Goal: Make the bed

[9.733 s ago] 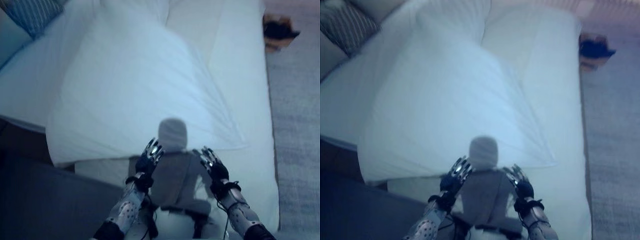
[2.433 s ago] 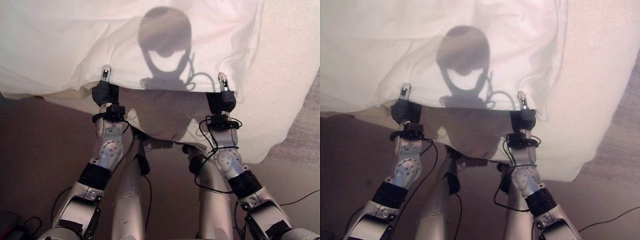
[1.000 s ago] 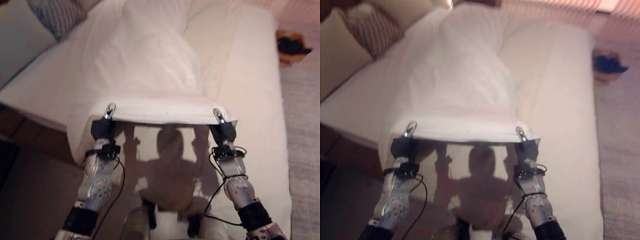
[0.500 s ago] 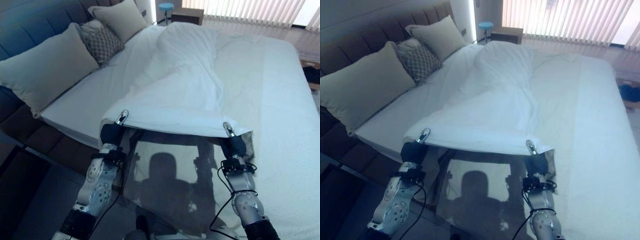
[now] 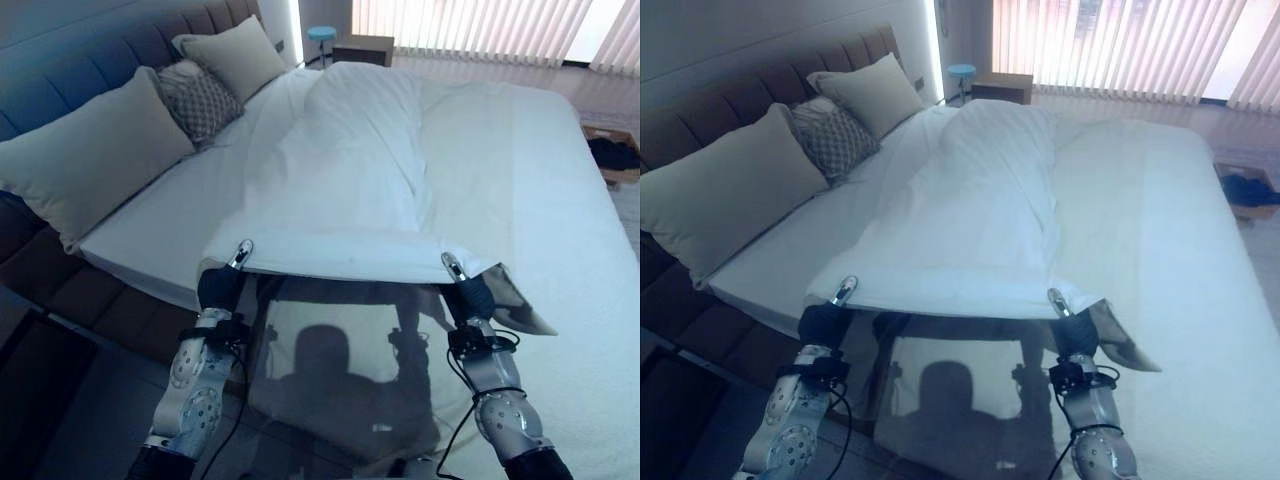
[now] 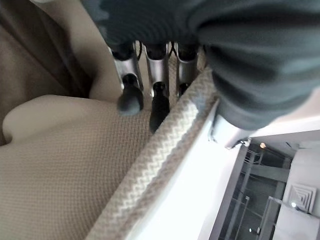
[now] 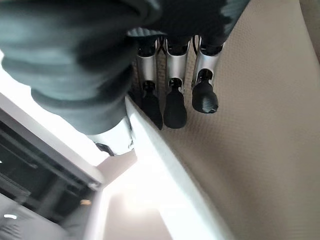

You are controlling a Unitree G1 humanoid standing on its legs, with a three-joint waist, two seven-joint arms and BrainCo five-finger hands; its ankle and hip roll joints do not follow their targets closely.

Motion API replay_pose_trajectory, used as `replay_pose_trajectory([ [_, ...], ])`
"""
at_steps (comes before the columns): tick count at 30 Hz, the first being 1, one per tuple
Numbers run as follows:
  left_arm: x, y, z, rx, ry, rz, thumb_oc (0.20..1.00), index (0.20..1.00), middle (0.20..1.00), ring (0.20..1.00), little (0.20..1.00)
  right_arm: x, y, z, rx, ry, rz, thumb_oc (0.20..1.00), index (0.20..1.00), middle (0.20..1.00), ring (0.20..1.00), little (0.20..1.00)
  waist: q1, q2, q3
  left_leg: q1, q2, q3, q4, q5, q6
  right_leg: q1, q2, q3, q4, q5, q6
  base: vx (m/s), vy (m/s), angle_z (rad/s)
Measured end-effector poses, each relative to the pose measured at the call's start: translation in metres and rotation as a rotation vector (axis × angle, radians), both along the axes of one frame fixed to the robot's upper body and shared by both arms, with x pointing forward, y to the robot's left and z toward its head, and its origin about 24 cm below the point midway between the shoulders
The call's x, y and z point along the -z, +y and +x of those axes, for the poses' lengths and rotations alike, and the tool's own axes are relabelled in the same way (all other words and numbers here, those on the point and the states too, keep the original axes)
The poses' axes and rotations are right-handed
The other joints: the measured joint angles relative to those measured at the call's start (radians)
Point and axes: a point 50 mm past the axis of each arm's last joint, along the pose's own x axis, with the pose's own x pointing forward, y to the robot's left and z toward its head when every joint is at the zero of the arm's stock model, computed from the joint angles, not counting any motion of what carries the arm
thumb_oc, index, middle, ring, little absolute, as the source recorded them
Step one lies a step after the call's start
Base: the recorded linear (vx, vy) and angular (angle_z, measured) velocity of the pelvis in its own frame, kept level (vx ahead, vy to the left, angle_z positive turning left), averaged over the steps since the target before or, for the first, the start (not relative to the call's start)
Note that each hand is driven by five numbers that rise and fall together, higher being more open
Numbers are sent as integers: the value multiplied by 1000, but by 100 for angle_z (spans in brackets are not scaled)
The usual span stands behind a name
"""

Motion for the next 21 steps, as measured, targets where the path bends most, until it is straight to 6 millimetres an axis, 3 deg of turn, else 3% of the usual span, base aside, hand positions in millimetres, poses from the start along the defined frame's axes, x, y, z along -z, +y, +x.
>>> replay_pose_trajectory([
  [1, 0, 0, 0, 4, 3, 9, 200, 200, 200, 200, 200, 0, 0, -1, 4, -2, 1, 200, 200, 200, 200, 200, -2, -4, 0, 2, -11, -3, -21, -8, -1, 0, -18, -7, 4, 11, 8, 99, 489, 34],
  [2, 2, 0, -1, 8, 16, 20, 200, 200, 200, 200, 200, 0, 0, -4, 9, 0, 7, 200, 200, 200, 200, 200, 2, -30, -2, 11, -74, 8, -40, 0, 31, 10, -62, -3, -25, 52, 30, 96, 473, 26],
  [3, 3, -1, -1, 12, 22, 22, 200, 200, 200, 200, 200, -2, -1, -5, 13, -10, 10, 200, 200, 200, 200, 200, 2, -33, -3, 13, -94, 4, -52, 6, 47, 17, -83, -4, -36, 73, 37, 97, 570, 41],
  [4, 3, -2, -1, 12, 22, 30, 200, 200, 200, 200, 200, -5, -2, -6, 22, -24, 20, 200, 200, 200, 200, 200, -5, -42, -4, 27, -148, 4, -78, 18, 78, 24, -126, -7, -45, 115, 43, 15, 390, 33],
  [6, 3, 2, -1, -5, 26, 55, 200, 200, 200, 200, 200, -5, 5, -3, 27, -29, 55, 200, 200, 200, 200, 200, 2, -47, -5, 24, -175, 13, -81, 14, 109, 49, -142, -24, -103, 189, 45, 25, 364, 9],
  [9, 1, 9, -1, -31, 29, 94, 200, 200, 200, 200, 200, -4, 13, -1, 20, -18, 68, 200, 200, 200, 200, 200, 9, -50, -6, 46, -176, 49, -91, 9, 134, 42, -127, -47, -133, 318, 36, -44, 343, -25],
  [11, 0, 11, -1, -40, 26, 94, 200, 200, 200, 200, 200, -5, 14, 1, 15, -23, 68, 200, 200, 200, 200, 200, 5, -54, -7, 62, -182, 90, -109, 19, 150, 32, -122, -46, -134, 362, 35, -55, 250, -37],
  [12, -3, 15, -1, -62, 15, 84, 200, 200, 200, 200, 200, -8, 18, 4, -9, -34, 61, 200, 200, 200, 200, 200, 10, -54, -5, 81, -177, 140, -136, 25, 159, -9, -115, -48, -82, 341, 62, -5, 194, -71],
  [13, -5, 20, 0, -89, 7, 79, 200, 200, 200, 200, 200, -9, 23, 6, -35, -37, 59, 200, 200, 200, 200, 200, 16, -42, 0, 96, -145, 140, -158, 31, 157, -49, -54, -47, 44, 210, 107, -32, 69, -79],
  [14, -5, 23, -2, -105, 2, 84, 200, 200, 200, 200, 200, -8, 27, 6, -53, -36, 56, 200, 200, 200, 200, 200, 17, -35, 4, 103, -133, 135, -165, 30, 159, -59, 3, -44, 83, 138, 127, -39, -17, -69],
  [15, -5, 28, -3, -140, -2, 101, 200, 200, 200, 200, 200, -9, 31, 8, -82, -41, 48, 200, 200, 200, 200, 200, 32, -39, 3, 109, -117, 113, -184, 36, 144, -53, 97, -29, 44, 61, 81, -39, -78, -38],
  [16, -5, 30, -4, -149, -4, 108, 200, 200, 200, 200, 200, -10, 32, 8, -87, -47, 47, 200, 200, 200, 200, 200, 27, -57, -4, 104, -127, 96, -184, 36, 141, -2, 129, -34, -53, 53, 38, 16, -37, -4],
  [17, -1, 29, -7, -150, 12, 96, 200, 200, 200, 200, 200, -11, 29, 8, -93, -52, 32, 200, 200, 200, 200, 200, 14, -53, -2, 96, -158, 70, -177, 43, 129, 54, 161, -44, -164, 33, -93, 102, -35, 32],
  [19, 8, 30, -13, -155, 48, 88, 200, 200, 200, 200, 200, -9, 30, 9, -102, -46, 26, 200, 200, 200, 200, 200, 15, -33, 1, 92, -157, 66, -136, 43, 127, 68, 165, 2, -178, 25, -80, 11, 10, 18],
  [21, 15, 30, -17, -156, 76, 77, 200, 200, 200, 200, 200, -5, 30, 11, -104, -29, 18, 200, 200, 200, 200, 200, 42, -32, 1, 89, -151, 71, -93, 38, 122, 85, 178, -9, -208, 42, -98, -51, 99, -34],
])
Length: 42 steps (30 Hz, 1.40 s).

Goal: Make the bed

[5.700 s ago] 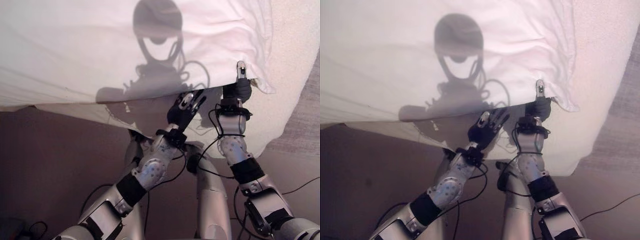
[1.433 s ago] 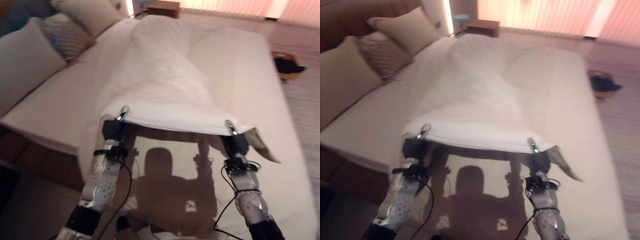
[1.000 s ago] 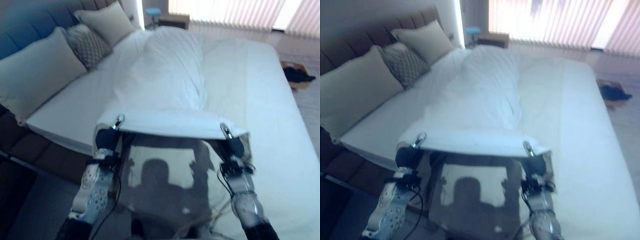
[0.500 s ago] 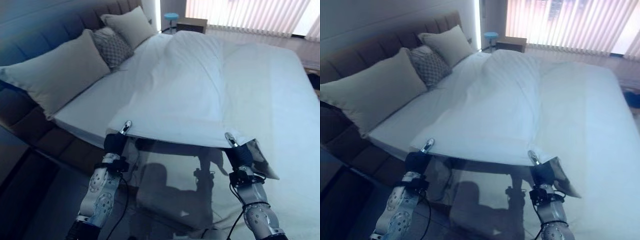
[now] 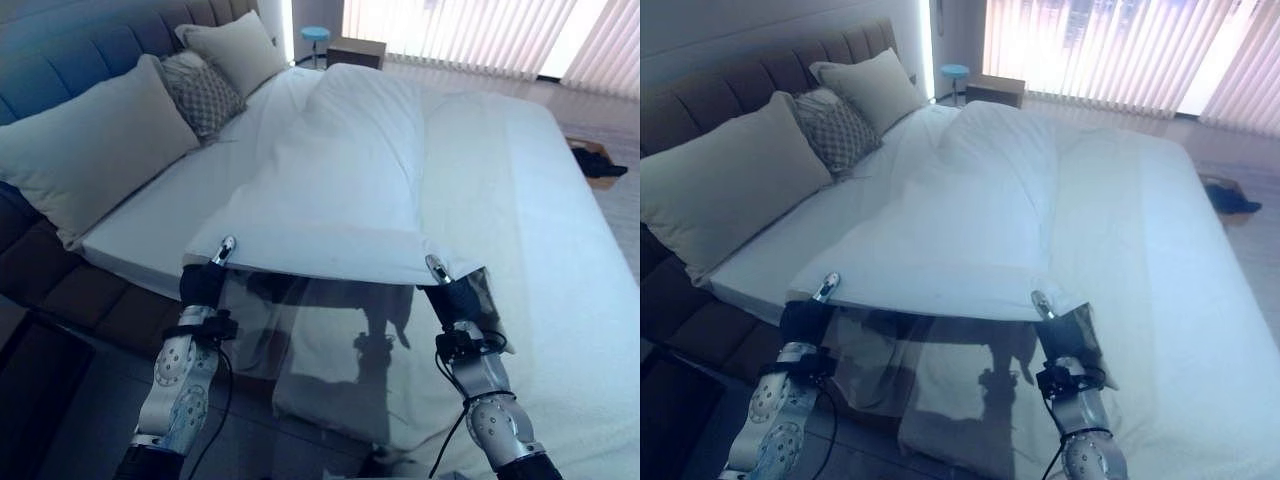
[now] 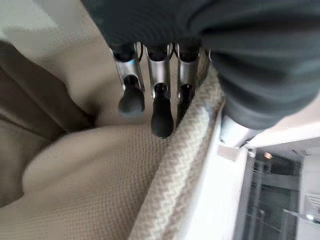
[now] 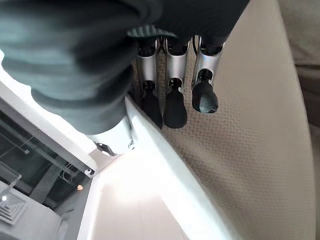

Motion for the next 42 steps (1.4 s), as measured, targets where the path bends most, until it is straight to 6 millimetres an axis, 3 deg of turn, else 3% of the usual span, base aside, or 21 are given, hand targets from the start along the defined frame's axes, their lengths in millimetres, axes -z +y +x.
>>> replay_pose_trajectory([
  [1, 1, 0, -1, 0, 4, -3, 200, 200, 200, 200, 200, -1, 0, 1, -1, -4, -4, 200, 200, 200, 200, 200, 31, 2, 1, -4, 5, -4, 19, 0, 0, -6, 6, 22, -2, 0, -3, -9, 204, -46],
  [5, 0, -1, 0, 1, -5, -10, 200, 200, 200, 200, 200, 4, -2, 1, -1, 20, -12, 200, 200, 200, 200, 200, 44, -8, 1, -52, 41, 19, 110, -4, -1, -13, -15, 47, -9, -5, -19, 82, 276, -18],
  [8, 6, -9, -3, 15, 3, -53, 200, 200, 200, 200, 200, 14, -8, -5, 16, 66, -20, 200, 200, 200, 200, 200, 8, 45, -21, -65, 77, 34, 24, 7, 0, -25, 0, 31, 28, -22, 3, 63, 210, -1],
  [9, 5, -10, -2, 21, 1, -54, 200, 200, 200, 200, 200, 19, -9, -9, 21, 85, -19, 200, 200, 200, 200, 200, 2, 45, -21, -53, 79, 43, 2, 2, -7, -24, -3, 26, 29, -22, 8, 63, 238, 29],
  [10, 5, -11, -2, 28, 1, -49, 200, 200, 200, 200, 200, 24, -9, -13, 22, 110, -15, 200, 200, 200, 200, 200, -10, 41, -22, -43, 63, 44, -38, 14, -33, -24, -11, 17, 31, -17, 19, 49, 180, 24],
  [15, 15, -10, -6, 32, 57, -45, 200, 200, 200, 200, 200, 30, -8, -17, 18, 144, -7, 200, 200, 200, 200, 200, -9, 34, -23, -5, -18, 48, -98, 19, 15, -11, -73, 21, 19, 13, 72, 100, 270, 8],
  [20, 16, -10, -7, 36, 64, -43, 200, 200, 200, 200, 200, 33, -7, -20, 26, 158, 6, 200, 200, 200, 200, 200, -14, 33, -23, 25, -60, 54, -109, 8, 47, 10, -119, 5, 28, 26, 102, 34, 213, 1],
  [26, 24, -7, -12, 35, 101, -38, 200, 200, 200, 200, 200, 45, -4, -23, 27, 212, 24, 200, 200, 200, 200, 200, -15, 23, -24, 46, -76, 87, -122, 4, 62, -16, -145, 11, 63, 40, 112, 4, 27, -16],
  [30, 36, -5, -21, 25, 152, -41, 200, 200, 200, 200, 200, 63, -2, -35, 10, 288, 22, 200, 200, 200, 200, 200, -15, 16, -25, 32, -65, 102, -119, 6, 58, -22, -119, 27, 23, 49, 101, -58, -62, -16],
  [33, 60, 3, -25, 3, 249, -36, 200, 200, 200, 200, 200, 81, 4, -38, -26, 368, -3, 200, 200, 200, 200, 200, -8, 15, -22, -17, -48, 115, -94, 3, 51, -66, -96, 57, -7, 68, 89, -207, -107, -22],
  [36, 73, 10, -22, -23, 309, -27, 200, 200, 200, 200, 200, 93, 8, -34, -62, 422, -48, 200, 200, 200, 200, 200, 12, 12, 18, -139, -21, 123, -24, 0, 48, -155, -66, 81, -38, 105, 76, -367, -182, -27],
  [38, 71, 10, -15, -21, 298, -20, 200, 200, 200, 200, 200, 95, 8, -24, -77, 428, -92, 200, 200, 200, 200, 200, 48, 14, 89, -234, 4, 128, 41, -2, 47, -227, -44, 94, -52, 143, 62, -261, -97, -18],
  [39, 70, 8, -2, -16, 289, -13, 200, 200, 200, 200, 200, 94, 4, -14, -71, 429, -126, 200, 200, 200, 200, 200, 43, 30, 154, -304, 14, 106, 83, -3, 45, -266, -42, 92, -49, 149, 51, -191, -46, 15],
  [41, 69, 8, 15, -19, 292, -3, 200, 200, 200, 200, 200, 85, 3, 11, -63, 409, -181, 200, 200, 200, 200, 200, 43, 45, 225, -365, 19, 107, 95, 13, 46, -322, -39, 85, -38, 166, 26, -309, -64, 16],
  [42, 61, 5, 34, -13, 276, 48, 200, 200, 200, 200, 200, 77, -1, 30, -29, 404, -231, 200, 200, 200, 200, 200, 37, 59, 255, -447, 32, 82, 129, 7, 43, -387, -47, 77, -12, 150, 38, -196, -43, 11],
])
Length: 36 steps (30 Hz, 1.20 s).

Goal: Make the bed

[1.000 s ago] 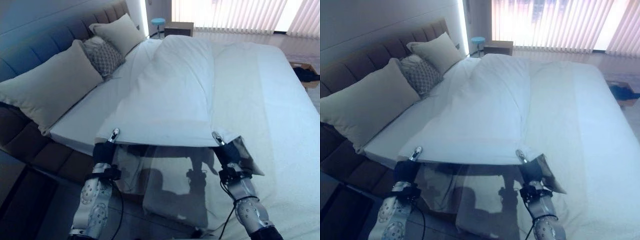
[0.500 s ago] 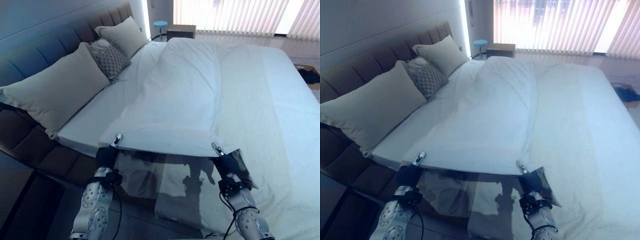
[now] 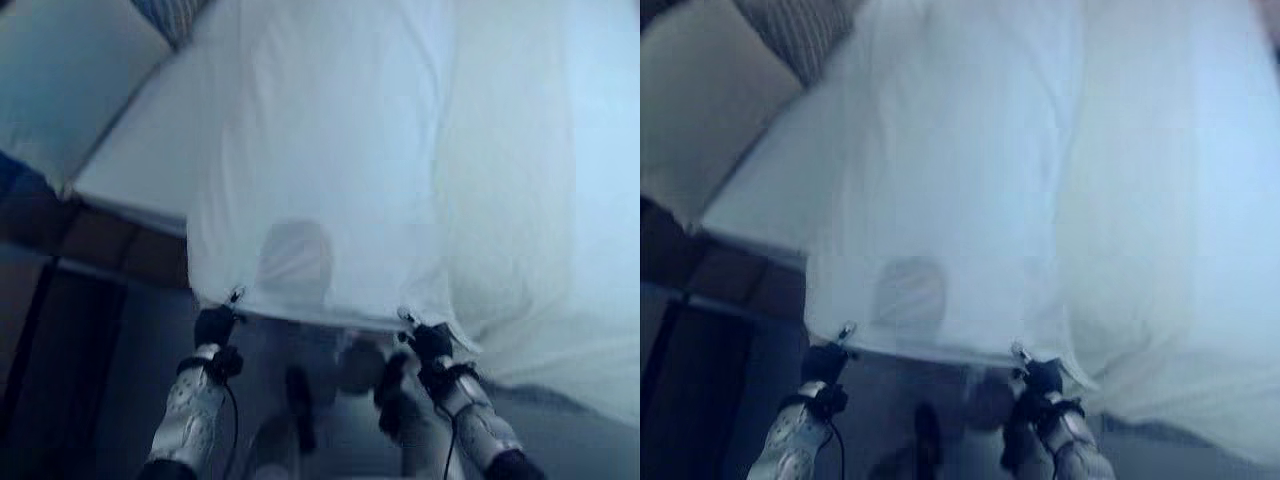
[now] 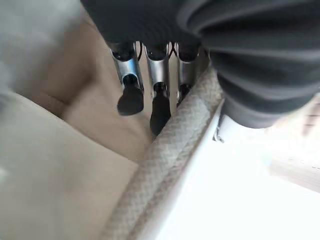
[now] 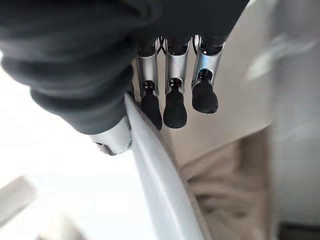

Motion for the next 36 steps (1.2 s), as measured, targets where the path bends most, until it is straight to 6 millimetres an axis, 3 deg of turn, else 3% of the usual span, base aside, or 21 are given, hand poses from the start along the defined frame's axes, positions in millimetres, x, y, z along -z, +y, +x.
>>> replay_pose_trajectory([
  [1, -7, -1, 8, 7, -19, 16, 200, 200, 200, 200, 200, -9, -1, 10, 9, -25, -17, 200, 200, 200, 200, 200, 0, 2, 15, -30, 2, -1, 4, 7, 6, -27, -4, -4, 9, 1, 0, -201, -40, 23],
  [2, -28, -4, 26, 1, -84, 27, 200, 200, 200, 200, 200, -33, -4, 29, 20, -100, -50, 200, 200, 200, 200, 200, -1, 3, 61, -87, 1, -5, 7, 33, 4, -85, -6, -9, 26, 5, -5, -133, -18, 20],
  [5, -50, -6, 53, -21, -134, 98, 200, 200, 200, 200, 200, -65, -4, 62, 59, -175, -100, 200, 200, 200, 200, 200, -2, 1, 89, -222, 11, -21, 17, 60, 11, -213, -10, -19, 51, 10, -12, -136, -1, 18],
  [9, -76, -10, 80, -55, -167, 164, 200, 200, 200, 200, 200, -91, -5, 85, 64, -218, -224, 200, 200, 200, 200, 200, -20, -1, 90, -370, 7, -27, 27, 88, 17, -358, -23, -20, 76, 16, -23, -45, 1, 13],
  [10, -95, -9, 88, -55, -212, 213, 200, 200, 200, 200, 200, -108, -6, 93, 71, -265, -261, 200, 200, 200, 200, 200, -23, -3, 92, -437, 2, -31, 42, 92, 22, -424, -31, -20, 90, 16, -24, 13, -15, 12],
  [11, -107, -8, 92, -57, -244, 229, 200, 200, 200, 200, 200, -118, -8, 96, 74, -293, -283, 200, 200, 200, 200, 200, -25, -9, 104, -469, 1, -28, 50, 97, 24, -456, -35, -18, 94, 31, -61, 32, -24, 10],
  [13, -108, -7, 97, -60, -231, 287, 200, 200, 200, 200, 200, -118, -9, 99, 66, -291, -331, 200, 200, 200, 200, 200, -30, -10, 106, -498, 0, -31, 63, 90, 24, -476, -35, -10, 92, 33, -96, 70, 6, 7],
  [17, -102, 10, 95, -78, -184, 508, 200, 200, 200, 200, 200, -114, -2, 96, 15, -303, -395, 200, 200, 200, 200, 200, -50, -28, 102, -518, 13, -24, 103, 57, 24, -491, -21, 37, 99, 25, -85, 53, -55, -6],
  [20, -110, 16, 99, -94, -186, 658, 200, 200, 200, 200, 200, -114, -5, 96, -1, -316, -445, 200, 200, 200, 200, 200, -50, -28, 99, -572, 16, -33, 130, 49, 24, -540, -28, 38, 129, 10, -86, 27, 2, 3],
  [24, -123, 19, 109, -108, -171, 794, 200, 200, 200, 200, 200, -134, -15, 110, 9, -329, -563, 200, 200, 200, 200, 200, -52, -29, 99, -675, 19, -36, 191, 38, 32, -639, -44, 43, 182, 3, -94, 27, 10, 2],
  [27, -121, 21, 110, -109, -144, 862, 200, 200, 200, 200, 200, -144, -22, 114, 18, -338, -620, 200, 200, 200, 200, 200, -51, -29, 99, -727, 22, -39, 235, 25, 38, -688, -56, 49, 222, -8, -98, 41, -21, 2],
  [28, -124, 20, 111, -108, -147, 889, 200, 200, 200, 200, 200, -146, -25, 116, 26, -331, -639, 272, 272, 272, 272, 272, -50, -29, 99, -754, 24, -44, 267, 14, 38, -713, -64, 52, 254, -19, -101, 39, -4, 5],
  [29, -130, 20, 114, -108, -156, 925, 200, 200, 200, 200, 200, -147, -28, 118, 34, -312, -669, 1000, 1000, 1000, 1000, 1000, -49, -29, 99, -777, 26, -50, 293, 7, 40, -732, -71, 52, 277, -32, -99, 39, -3, 7],
  [32, -141, 18, 120, -112, -160, 960, 200, 200, 200, 200, 200, -142, -47, 119, 53, -213, -811, 1000, 1000, 1000, 1000, 1000, -47, -29, 99, -813, 26, -54, 338, -7, 45, -767, -91, 55, 326, -51, -101, 28, 28, 6],
  [33, -145, 18, 121, -115, -166, 985, 802, 802, 802, 802, 802, -137, -57, 117, 63, -167, -853, 1000, 1000, 1000, 1000, 1000, -45, -28, 99, -828, 26, -54, 355, -12, 48, -782, -95, 59, 338, -56, -102, 0, 0, 0],
  [34, -144, 22, 122, -125, -143, 999, 1000, 1000, 1000, 1000, 1000, -130, -66, 114, 71, -113, -885, 1000, 1000, 1000, 1000, 1000, -45, -28, 99, -840, 29, -53, 372, -20, 49, -794, -97, 63, 348, -57, -102, 0, 0, 0],
  [36, -131, 34, 120, -131, -34, 1048, 1000, 1000, 1000, 1000, 1000, -118, -77, 107, 72, -45, -927, 1000, 1000, 1000, 1000, 1000, -48, -28, 99, -847, 31, -47, 386, -28, 53, -802, -99, 70, 353, -57, -101, -2, 25, -7],
])
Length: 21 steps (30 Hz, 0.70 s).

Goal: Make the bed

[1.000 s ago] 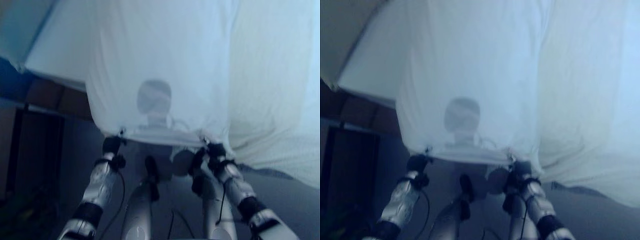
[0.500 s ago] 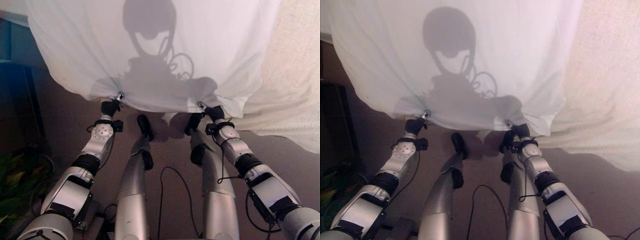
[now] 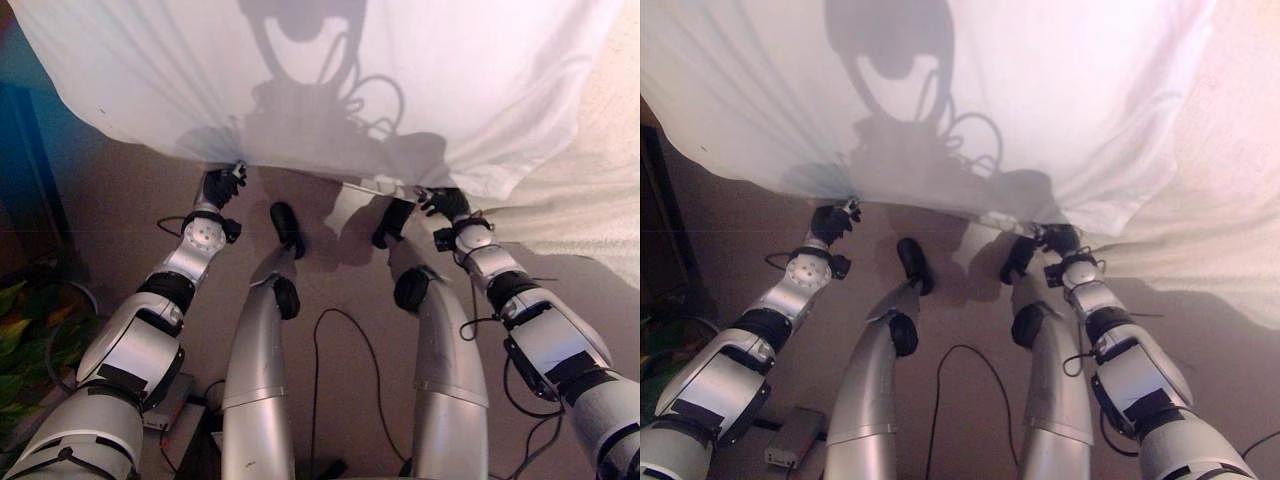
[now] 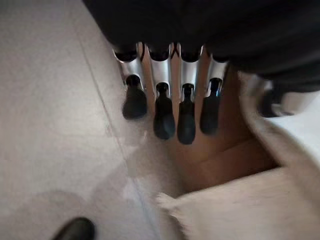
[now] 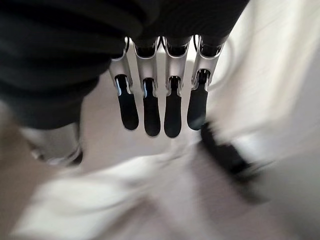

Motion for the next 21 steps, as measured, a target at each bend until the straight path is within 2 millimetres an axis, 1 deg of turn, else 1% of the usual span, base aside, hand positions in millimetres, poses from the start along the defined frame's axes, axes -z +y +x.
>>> replay_pose_trajectory([
  [1, 16, 8, -4, -33, 87, 51, 1000, 1000, 1000, 1000, 1000, 11, -7, -6, 17, 38, -20, 1000, 1000, 1000, 1000, 1000, -1, 0, 0, 0, 2, 4, 7, -5, 1, 0, -1, 0, 1, 0, 0, -12, 36, -8],
  [2, 23, 12, -6, -47, 120, 62, 1000, 1000, 1000, 1000, 1000, 16, -11, -10, 26, 58, -29, 1000, 1000, 1000, 1000, 1000, -1, 0, 0, 0, 3, 6, 10, -8, 2, 0, -2, 0, 2, 0, 1, -27, 30, -7],
  [4, 47, 26, -18, -99, 218, 55, 1000, 1000, 1000, 1000, 1000, 42, -29, -28, 81, 148, -40, 1000, 1000, 1000, 1000, 1000, 3, 0, 0, 12, 3, 13, 9, -10, 3, 6, -3, 4, 2, 4, -4, -37, 17, -3],
  [5, 53, 31, -22, -111, 243, 54, 1000, 1000, 1000, 1000, 1000, 48, -33, -33, 93, 170, -36, 1000, 1000, 1000, 1000, 1000, 3, 0, 0, 17, 3, 14, 8, -11, 3, 11, -3, 5, 1, 4, -4, -53, -5, 0],
  [6, 63, 35, -28, -122, 279, 50, 1000, 1000, 1000, 1000, 1000, 59, -38, -41, 108, 204, -29, 1000, 1000, 1000, 1000, 1000, 3, 0, 0, 34, 2, 15, 3, -11, 3, 27, -3, 5, -4, 5, -2, -55, -15, 0],
  [7, 68, 37, -30, -126, 294, 49, 1000, 1000, 1000, 1000, 1000, 65, -40, -45, 114, 222, -27, 1000, 1000, 1000, 1000, 1000, 1, 0, 0, 46, 2, 16, -1, -11, 3, 40, -2, 5, -7, 6, -1, -78, -12, 0],
  [9, 85, 41, -41, -138, 344, 16, 1000, 1000, 1000, 1000, 1000, 85, -45, -61, 132, 278, -1, 1000, 1000, 1000, 1000, 1000, -1, 0, 2, 130, 0, 29, -38, -3, 5, 122, 7, 2, -50, 22, 6, -57, 5, -2],
  [10, 91, 43, -45, -137, 365, 29, 1000, 1000, 1000, 1000, 1000, 91, -47, -67, 138, 294, 6, 1000, 1000, 1000, 1000, 1000, -3, 0, 2, 168, -2, 33, -53, -1, 6, 159, 11, 1, -64, 28, 10, -43, 15, -6],
  [11, 101, 45, -52, -135, 400, 38, 1000, 1000, 1000, 1000, 1000, 104, -51, -80, 153, 336, 12, 1000, 1000, 1000, 1000, 1000, -3, 0, 1, 232, -4, 38, -78, -1, 6, 224, 16, 1, -92, 34, 18, -11, 19, -5],
  [12, 110, 48, -59, -158, 417, 2, 1000, 1000, 1000, 1000, 1000, 117, -57, -94, 186, 371, 38, 1000, 1000, 1000, 1000, 1000, -4, 0, -2, 310, -6, 55, -120, -1, 5, 299, 18, -2, -131, 36, 37, -10, 19, -5],
  [13, 115, 51, -64, -170, 426, -11, 1000, 1000, 1000, 1000, 1000, 122, -60, -101, 205, 385, 51, 1000, 1000, 1000, 1000, 1000, -7, -1, -2, 357, -7, 70, -140, 1, 7, 341, 22, -5, -151, 42, 45, 57, -2, -5],
  [14, 129, 55, -76, -189, 460, -44, 1000, 1000, 1000, 1000, 1000, 135, -66, -117, 248, 415, 97, 1000, 1000, 1000, 1000, 1000, -12, -4, -2, 457, -7, 85, -174, 10, 6, 443, 30, -8, -190, 63, 44, 73, -17, -9],
  [15, 142, 62, -91, -215, 496, -66, 1000, 1000, 1000, 1000, 1000, 146, -72, -134, 277, 453, 108, 1000, 1000, 1000, 1000, 1000, -18, -11, -4, 560, -12, 88, -199, 6, 0, 547, 42, -11, -227, 70, 54, 122, -26, -9],
  [17, 155, 70, -106, -254, 529, -102, 1000, 1000, 1000, 1000, 1000, 158, -78, -153, 316, 493, 127, 1000, 1000, 1000, 1000, 1000, -24, -20, -20, 657, -17, 90, -237, 1, -7, 642, 49, -15, -265, 62, 75, 145, -9, -7],
  [18, 164, 79, -121, -303, 542, -146, 1000, 1000, 1000, 1000, 1000, 166, -83, -169, 371, 510, 165, 1000, 1000, 1000, 1000, 1000, -23, -33, -25, 773, -19, 100, -279, 0, -12, 756, 63, -18, -309, 68, 84, 261, 12, -9],
  [19, 174, 84, -135, -342, 556, -189, 1000, 1000, 1000, 1000, 1000, 173, -86, -182, 414, 530, 186, 1000, 1000, 1000, 1000, 1000, -23, -37, -26, 889, -24, 103, -323, 3, -20, 876, 81, -22, -365, 77, 96, 263, 12, -12],
  [20, 179, 86, -143, -361, 565, -205, 1000, 1000, 1000, 1000, 1000, 177, -86, -189, 432, 541, 194, 1000, 1000, 1000, 1000, 1000, -20, -41, -45, 930, -26, 104, -344, 6, -26, 913, 86, -22, -386, 81, 98, 211, -11, -15],
  [21, 195, 90, -166, -414, 585, -253, 1000, 1000, 1000, 1000, 1000, 185, -86, -204, 449, 559, 199, 1000, 1000, 1000, 1000, 1000, -20, -43, -140, 983, -28, 110, -389, 1, -36, 963, 99, -25, -431, 81, 105, 130, -15, -14],
])
